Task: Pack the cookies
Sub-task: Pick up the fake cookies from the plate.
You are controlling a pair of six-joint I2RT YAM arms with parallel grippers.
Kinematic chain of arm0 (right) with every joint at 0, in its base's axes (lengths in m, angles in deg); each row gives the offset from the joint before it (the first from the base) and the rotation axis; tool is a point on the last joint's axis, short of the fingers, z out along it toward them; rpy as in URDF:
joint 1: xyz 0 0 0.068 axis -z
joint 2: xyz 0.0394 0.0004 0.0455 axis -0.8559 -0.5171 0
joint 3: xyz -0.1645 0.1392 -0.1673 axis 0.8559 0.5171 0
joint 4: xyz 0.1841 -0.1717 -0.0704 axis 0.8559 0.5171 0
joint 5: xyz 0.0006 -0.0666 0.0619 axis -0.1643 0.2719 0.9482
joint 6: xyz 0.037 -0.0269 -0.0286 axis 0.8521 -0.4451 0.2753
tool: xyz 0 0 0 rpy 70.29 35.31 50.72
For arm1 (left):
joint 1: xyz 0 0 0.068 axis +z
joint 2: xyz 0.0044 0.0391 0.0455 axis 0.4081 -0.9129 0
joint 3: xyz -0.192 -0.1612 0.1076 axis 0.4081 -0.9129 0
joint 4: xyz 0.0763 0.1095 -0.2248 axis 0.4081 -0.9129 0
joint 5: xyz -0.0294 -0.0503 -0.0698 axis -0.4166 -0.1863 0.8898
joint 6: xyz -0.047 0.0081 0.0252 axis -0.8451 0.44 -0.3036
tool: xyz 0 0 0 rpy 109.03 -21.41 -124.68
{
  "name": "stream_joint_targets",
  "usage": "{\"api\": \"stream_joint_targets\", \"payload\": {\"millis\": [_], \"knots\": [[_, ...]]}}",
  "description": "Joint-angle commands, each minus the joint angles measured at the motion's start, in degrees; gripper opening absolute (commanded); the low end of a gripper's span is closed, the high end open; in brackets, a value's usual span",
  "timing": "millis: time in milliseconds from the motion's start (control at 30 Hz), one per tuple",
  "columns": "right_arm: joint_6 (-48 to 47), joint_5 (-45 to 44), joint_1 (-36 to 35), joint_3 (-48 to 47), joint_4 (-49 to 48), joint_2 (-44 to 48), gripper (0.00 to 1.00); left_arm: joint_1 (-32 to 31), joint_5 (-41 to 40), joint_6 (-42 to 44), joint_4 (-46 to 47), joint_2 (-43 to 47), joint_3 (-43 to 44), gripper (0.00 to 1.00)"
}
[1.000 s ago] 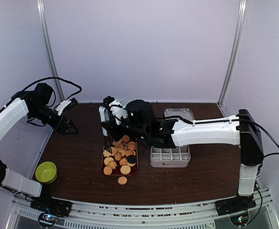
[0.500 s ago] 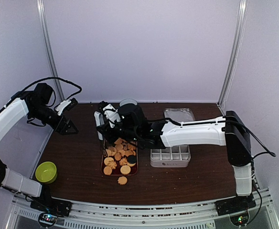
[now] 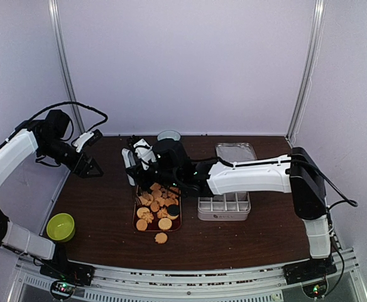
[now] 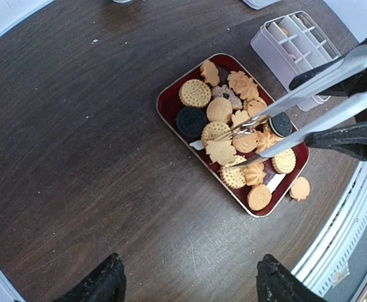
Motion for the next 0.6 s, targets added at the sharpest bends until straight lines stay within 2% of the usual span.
{"api": "stream_joint_targets", "payload": {"millis": [0, 367, 567], "knots": [[-1.16, -1.74, 0.05, -1.80, -0.86, -0.31, 0.39, 0.43, 1.36, -1.03, -0.27, -0.92, 1.31, 0.74], [-1.27, -2.01, -0.21, -2.97, -1.87, -1.62, 0.41, 0.40, 1.61, -1.39, -0.64, -1.24, 1.33, 0.74], [-0.49, -1.19, -0.56, -2.63, -1.35, -2.25, 0.35, 0.41, 1.20, -1.00, -0.85, -0.94, 1.31, 0.74]]}}
